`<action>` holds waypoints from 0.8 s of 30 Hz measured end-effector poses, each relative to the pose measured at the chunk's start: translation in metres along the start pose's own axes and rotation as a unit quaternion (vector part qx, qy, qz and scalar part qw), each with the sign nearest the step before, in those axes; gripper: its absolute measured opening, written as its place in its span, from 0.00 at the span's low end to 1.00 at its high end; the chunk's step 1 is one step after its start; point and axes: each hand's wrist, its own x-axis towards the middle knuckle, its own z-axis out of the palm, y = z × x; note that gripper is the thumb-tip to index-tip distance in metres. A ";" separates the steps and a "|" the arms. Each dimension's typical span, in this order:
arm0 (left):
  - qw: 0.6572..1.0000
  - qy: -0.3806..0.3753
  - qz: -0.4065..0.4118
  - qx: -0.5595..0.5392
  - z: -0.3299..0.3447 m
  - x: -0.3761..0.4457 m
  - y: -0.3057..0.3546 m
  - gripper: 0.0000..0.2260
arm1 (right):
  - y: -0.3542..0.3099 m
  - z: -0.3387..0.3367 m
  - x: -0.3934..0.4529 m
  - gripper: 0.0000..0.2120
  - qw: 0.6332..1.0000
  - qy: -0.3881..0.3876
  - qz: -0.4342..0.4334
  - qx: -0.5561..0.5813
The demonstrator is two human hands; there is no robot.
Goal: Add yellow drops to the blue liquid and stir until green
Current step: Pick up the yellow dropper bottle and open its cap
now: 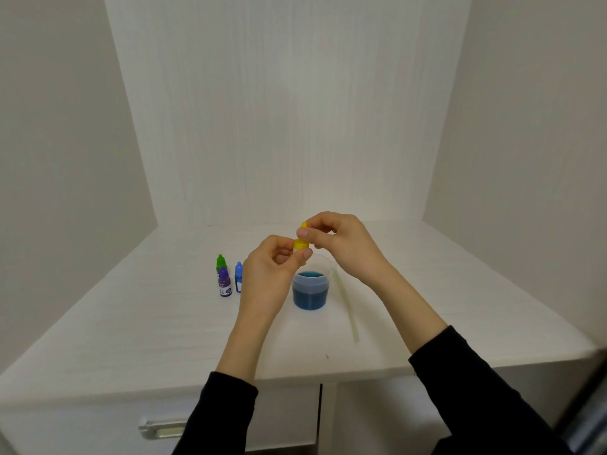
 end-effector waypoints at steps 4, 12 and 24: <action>0.992 -0.079 -0.014 -0.099 -0.009 0.002 -0.002 0.07 | -0.002 -0.011 -0.001 0.07 0.996 -0.061 -0.002 0.062; 0.882 -0.231 -0.111 -0.396 -0.022 -0.001 -0.009 0.12 | -0.001 -0.013 -0.001 0.10 0.967 -0.174 -0.003 0.184; 0.883 -0.169 -0.151 -0.412 -0.016 0.003 -0.006 0.10 | 0.001 -0.004 0.003 0.07 0.995 -0.073 -0.002 0.063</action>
